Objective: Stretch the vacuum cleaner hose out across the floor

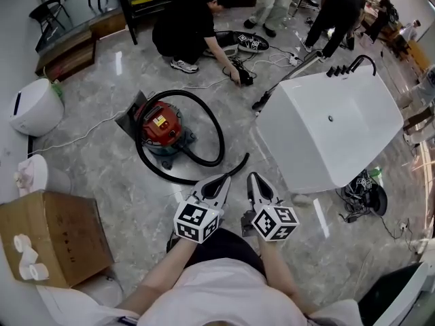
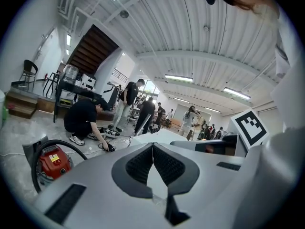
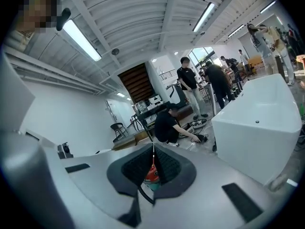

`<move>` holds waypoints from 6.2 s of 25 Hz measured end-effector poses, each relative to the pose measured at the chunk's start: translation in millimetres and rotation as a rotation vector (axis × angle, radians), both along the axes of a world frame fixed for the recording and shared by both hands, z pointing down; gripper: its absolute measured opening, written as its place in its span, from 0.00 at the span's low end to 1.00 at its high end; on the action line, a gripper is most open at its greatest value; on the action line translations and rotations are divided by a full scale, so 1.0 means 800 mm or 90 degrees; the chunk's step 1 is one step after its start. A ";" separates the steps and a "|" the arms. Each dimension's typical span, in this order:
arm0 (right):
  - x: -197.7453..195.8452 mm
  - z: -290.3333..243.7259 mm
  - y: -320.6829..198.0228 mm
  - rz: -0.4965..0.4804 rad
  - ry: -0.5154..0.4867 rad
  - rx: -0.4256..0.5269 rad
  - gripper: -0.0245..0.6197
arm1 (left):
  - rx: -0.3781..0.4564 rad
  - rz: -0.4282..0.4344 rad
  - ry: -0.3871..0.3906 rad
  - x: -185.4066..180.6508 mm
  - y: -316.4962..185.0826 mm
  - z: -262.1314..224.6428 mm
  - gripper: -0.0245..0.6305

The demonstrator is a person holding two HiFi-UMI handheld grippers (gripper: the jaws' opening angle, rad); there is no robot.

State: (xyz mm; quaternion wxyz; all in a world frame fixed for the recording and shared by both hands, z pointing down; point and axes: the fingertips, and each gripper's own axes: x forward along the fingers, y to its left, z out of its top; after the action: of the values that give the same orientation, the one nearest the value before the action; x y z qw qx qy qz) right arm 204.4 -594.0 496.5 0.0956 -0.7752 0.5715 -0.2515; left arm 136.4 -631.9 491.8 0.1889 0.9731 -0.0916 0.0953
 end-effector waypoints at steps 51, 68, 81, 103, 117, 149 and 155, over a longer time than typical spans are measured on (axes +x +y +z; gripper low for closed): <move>0.151 0.258 -0.091 0.020 -0.087 0.107 0.06 | 0.035 0.171 -0.049 0.119 -0.095 0.290 0.05; 0.207 0.458 -0.060 0.071 -0.112 0.120 0.07 | 0.059 0.223 -0.050 0.168 -0.103 0.500 0.05; 0.246 0.654 -0.046 0.083 -0.111 0.111 0.07 | 0.071 0.279 -0.055 0.186 -0.115 0.696 0.05; 0.239 0.927 -0.055 0.080 -0.210 -0.051 0.42 | 0.018 0.431 -0.190 0.186 -0.053 0.952 0.48; 0.216 1.020 -0.099 0.076 -0.337 -0.042 0.45 | 0.003 0.479 -0.298 0.175 -0.042 1.044 0.57; 0.218 0.836 -0.113 0.023 -0.334 0.177 0.31 | 0.119 0.522 -0.304 0.178 -0.015 0.992 0.28; 0.222 0.811 -0.112 0.013 -0.330 0.177 0.31 | 0.054 0.563 -0.308 0.177 -0.001 0.967 0.27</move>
State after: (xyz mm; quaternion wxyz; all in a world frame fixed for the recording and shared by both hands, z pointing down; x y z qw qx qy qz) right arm 381.9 -683.3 1145.2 0.3460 -0.6705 0.5492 -0.3593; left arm 278.3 -632.6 1265.6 0.0645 0.8757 0.2843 0.3849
